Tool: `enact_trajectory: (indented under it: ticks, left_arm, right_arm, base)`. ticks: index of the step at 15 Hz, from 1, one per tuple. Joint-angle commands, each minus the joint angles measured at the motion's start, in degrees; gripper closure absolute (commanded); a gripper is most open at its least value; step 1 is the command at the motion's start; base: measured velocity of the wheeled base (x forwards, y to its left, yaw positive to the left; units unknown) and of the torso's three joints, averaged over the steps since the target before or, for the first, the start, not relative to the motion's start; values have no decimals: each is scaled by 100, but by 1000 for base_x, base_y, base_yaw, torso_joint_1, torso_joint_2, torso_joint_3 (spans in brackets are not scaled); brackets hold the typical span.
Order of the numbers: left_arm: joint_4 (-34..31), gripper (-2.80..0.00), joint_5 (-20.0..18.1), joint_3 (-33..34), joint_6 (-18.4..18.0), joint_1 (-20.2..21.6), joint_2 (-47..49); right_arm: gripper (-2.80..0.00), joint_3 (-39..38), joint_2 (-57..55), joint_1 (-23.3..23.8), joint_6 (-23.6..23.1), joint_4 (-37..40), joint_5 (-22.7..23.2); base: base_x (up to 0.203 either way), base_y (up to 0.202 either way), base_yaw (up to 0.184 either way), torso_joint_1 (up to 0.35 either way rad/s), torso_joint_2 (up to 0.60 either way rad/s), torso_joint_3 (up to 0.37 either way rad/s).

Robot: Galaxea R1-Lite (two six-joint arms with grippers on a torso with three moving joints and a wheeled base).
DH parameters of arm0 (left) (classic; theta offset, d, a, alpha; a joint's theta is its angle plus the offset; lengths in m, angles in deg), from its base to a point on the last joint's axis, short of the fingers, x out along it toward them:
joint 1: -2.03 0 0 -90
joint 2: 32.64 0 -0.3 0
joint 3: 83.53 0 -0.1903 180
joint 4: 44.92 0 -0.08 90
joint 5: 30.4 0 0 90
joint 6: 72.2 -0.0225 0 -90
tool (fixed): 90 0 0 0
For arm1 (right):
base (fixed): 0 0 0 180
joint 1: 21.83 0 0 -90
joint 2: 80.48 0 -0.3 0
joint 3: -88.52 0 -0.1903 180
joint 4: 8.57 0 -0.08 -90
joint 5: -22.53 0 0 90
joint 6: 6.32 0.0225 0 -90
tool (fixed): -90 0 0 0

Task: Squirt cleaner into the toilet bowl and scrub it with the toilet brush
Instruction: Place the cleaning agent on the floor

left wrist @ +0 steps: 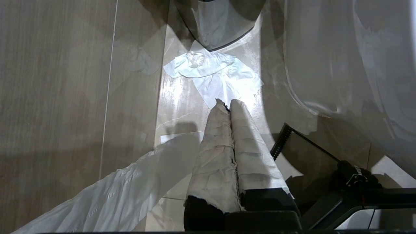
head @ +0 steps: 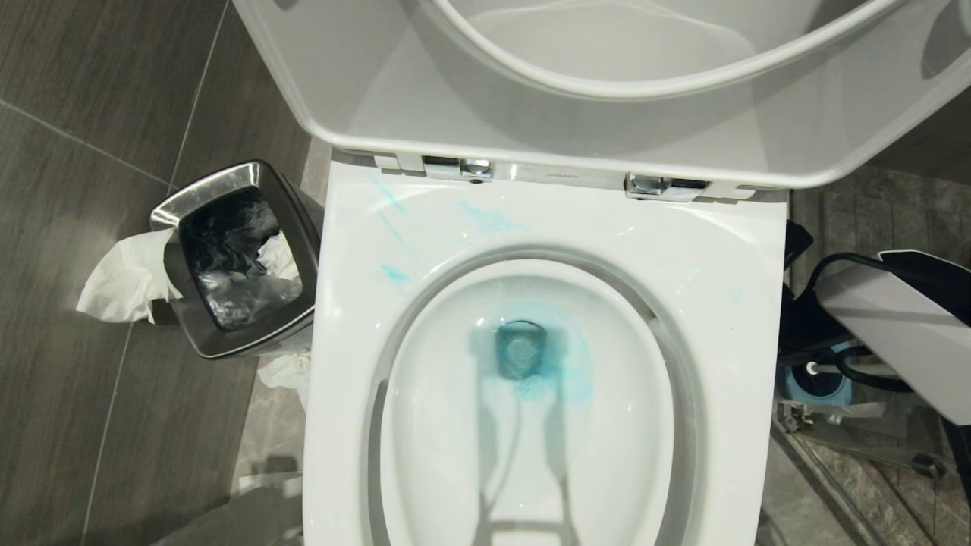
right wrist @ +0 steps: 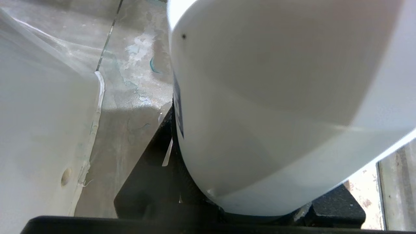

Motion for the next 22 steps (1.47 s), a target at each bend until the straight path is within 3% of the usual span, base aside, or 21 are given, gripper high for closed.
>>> enact_trajectory:
  ticks: [1,7,22]
  left_arm:
    - [1,0,2,1,13,4,9]
    - [1,0,2,1,13,3,9]
    - [1,0,2,1,13,1,9]
  right_arm:
    - [0,-7,-14,1,-6,-45,9]
    - [0,29,-476,-8,29,-532,1]
    - [0,-196,-298,-184,135,-573,-51]
  base:
    - [0,0,0,0,0,0]
    - [0,0,0,0,0,0]
    - [0,0,0,0,0,0]
